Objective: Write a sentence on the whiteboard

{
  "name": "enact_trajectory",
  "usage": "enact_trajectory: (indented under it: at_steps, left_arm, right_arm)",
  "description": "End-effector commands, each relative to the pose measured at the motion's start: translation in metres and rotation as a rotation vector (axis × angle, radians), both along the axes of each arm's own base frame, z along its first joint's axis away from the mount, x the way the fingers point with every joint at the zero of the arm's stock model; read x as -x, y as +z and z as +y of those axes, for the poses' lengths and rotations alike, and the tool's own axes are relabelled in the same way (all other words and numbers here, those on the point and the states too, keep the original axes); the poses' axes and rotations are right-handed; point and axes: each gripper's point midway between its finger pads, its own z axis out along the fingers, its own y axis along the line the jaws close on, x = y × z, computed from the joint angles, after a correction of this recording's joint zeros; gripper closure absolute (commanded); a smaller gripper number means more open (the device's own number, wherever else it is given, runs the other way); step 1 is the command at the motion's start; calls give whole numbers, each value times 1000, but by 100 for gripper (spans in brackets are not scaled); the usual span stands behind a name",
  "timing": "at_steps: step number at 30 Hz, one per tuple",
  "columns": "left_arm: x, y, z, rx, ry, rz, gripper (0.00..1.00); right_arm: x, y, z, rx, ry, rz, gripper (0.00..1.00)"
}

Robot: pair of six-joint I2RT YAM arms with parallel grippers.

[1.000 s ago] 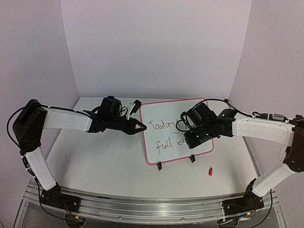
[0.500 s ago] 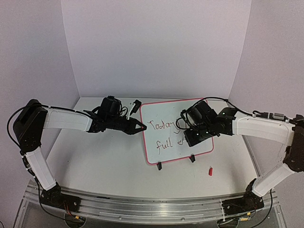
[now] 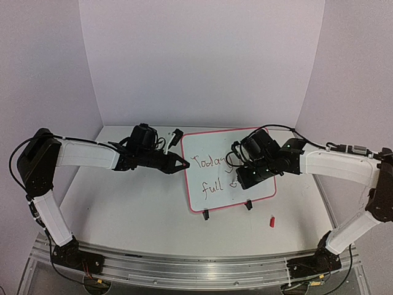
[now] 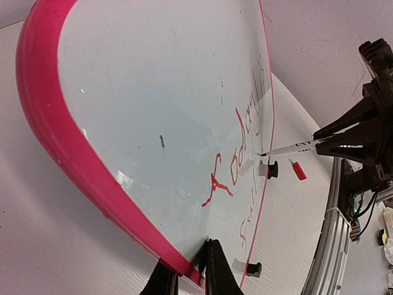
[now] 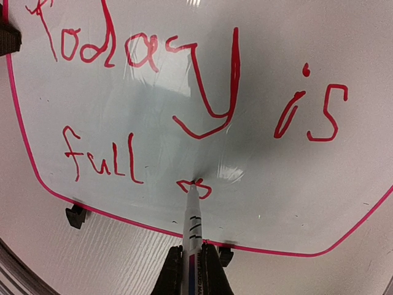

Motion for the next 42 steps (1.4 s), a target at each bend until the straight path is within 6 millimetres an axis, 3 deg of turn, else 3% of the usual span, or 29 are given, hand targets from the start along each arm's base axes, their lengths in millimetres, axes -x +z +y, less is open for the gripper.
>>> enact_trajectory:
  at_steps: [1, 7, 14, 31, 42]
  left_arm:
    - [-38, -81, 64, -390, 220, -65, 100]
    - [-39, -79, 64, -387, 222, -70, 100]
    - [-39, -80, 64, -389, 221, -68, 100]
    - [-38, -80, 64, -385, 221, -68, 100]
    - [-38, -79, 66, -387, 229, -71, 100]
  right_arm:
    - [-4, 33, -9, -51, -28, -89, 100]
    - [-7, 40, -26, -18, -59, -131, 100]
    - [-22, 41, -29, 33, -78, -159, 100]
    - [-34, 37, -26, 32, -85, -155, 100]
    - [-29, 30, -17, 0, -56, -112, 100]
